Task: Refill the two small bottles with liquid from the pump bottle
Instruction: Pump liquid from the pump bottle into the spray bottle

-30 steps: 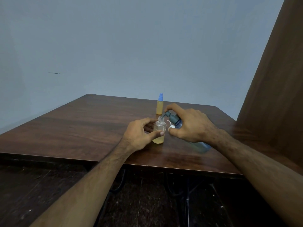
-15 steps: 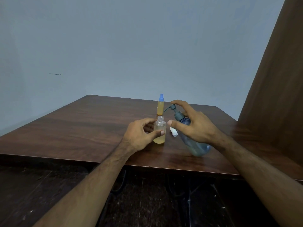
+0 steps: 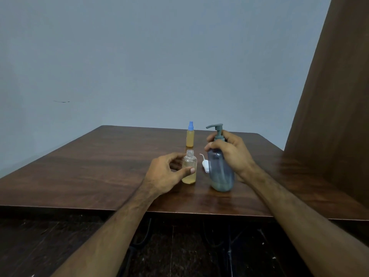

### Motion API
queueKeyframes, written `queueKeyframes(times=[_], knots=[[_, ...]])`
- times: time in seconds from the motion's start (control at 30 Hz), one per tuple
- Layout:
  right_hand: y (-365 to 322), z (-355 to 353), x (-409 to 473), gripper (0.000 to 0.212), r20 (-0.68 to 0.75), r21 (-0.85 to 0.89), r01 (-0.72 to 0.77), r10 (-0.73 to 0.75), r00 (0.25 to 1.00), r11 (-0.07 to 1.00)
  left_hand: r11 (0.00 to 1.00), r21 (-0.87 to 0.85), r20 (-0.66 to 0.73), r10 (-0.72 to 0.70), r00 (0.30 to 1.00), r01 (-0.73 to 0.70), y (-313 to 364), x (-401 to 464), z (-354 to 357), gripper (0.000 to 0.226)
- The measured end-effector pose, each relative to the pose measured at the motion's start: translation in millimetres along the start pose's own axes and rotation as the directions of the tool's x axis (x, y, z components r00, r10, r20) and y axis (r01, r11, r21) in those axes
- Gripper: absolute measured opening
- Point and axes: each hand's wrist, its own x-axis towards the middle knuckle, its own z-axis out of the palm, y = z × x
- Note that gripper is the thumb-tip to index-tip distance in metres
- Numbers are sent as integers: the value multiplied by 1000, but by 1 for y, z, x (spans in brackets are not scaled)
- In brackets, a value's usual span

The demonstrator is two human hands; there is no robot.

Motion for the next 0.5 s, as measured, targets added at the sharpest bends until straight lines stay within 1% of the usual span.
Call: queueKeyframes(times=[0.03, 0.13, 0.17, 0.2, 0.33, 0.43, 0.5], knots=[[-2, 2, 1, 14, -27, 34, -15, 15, 1000, 999, 1000, -6, -2, 4, 1000, -4, 0, 0, 0, 49], [-7, 6, 7, 63, -69, 119, -126, 135, 988, 985, 1000, -14, 1, 17, 1000, -17, 0, 0, -1, 46], [-8, 6, 10, 75, -77, 125, -154, 164, 983, 980, 1000, -11, 3, 21, 1000, -21, 0, 0, -1, 45], [-7, 6, 12, 80, -85, 122, -166, 177, 980, 979, 1000, -7, 6, 24, 1000, -24, 0, 0, 0, 44], [-6, 10, 17, 76, -118, 62, -156, 163, 980, 986, 1000, -2, 9, 24, 1000, -24, -1, 1, 0, 47], [-6, 10, 18, 74, -149, -60, -144, 134, 980, 988, 1000, -7, -17, 30, 999, -30, 1, 0, -1, 46], [-6, 11, 19, 71, -153, -135, -147, 126, 980, 980, 998, -32, -63, 46, 997, -48, 1, -1, -1, 44]])
